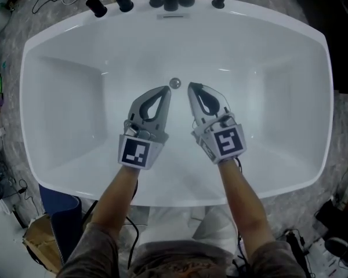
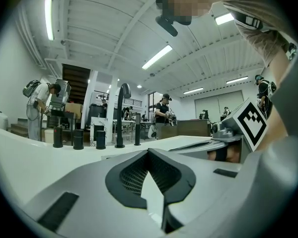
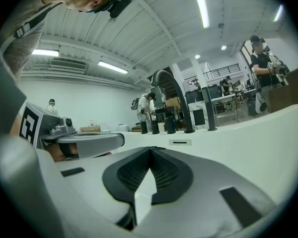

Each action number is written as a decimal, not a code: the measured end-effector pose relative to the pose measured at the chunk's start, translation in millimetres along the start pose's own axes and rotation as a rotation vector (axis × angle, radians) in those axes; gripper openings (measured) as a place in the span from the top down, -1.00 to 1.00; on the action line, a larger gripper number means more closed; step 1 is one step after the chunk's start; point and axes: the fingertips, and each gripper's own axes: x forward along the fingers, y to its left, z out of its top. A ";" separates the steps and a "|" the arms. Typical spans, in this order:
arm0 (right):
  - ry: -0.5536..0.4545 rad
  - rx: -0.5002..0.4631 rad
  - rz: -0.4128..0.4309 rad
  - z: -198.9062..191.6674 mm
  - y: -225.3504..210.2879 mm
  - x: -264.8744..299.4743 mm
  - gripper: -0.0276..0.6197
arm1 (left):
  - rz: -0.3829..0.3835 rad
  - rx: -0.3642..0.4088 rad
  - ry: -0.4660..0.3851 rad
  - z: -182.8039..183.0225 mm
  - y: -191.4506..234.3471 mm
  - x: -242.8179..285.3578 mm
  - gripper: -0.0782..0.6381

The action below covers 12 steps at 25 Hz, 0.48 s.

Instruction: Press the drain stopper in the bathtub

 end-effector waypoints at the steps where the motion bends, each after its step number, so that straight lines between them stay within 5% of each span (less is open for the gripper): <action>1: -0.004 -0.002 0.003 -5.9 -4.0 4.5 0.91 | 0.004 0.002 -0.003 -6.7 2.6 4.9 0.77; 12: 0.000 0.026 -0.009 -80.1 -34.5 21.5 0.91 | -0.005 0.018 -0.021 -76.7 -3.1 36.3 0.77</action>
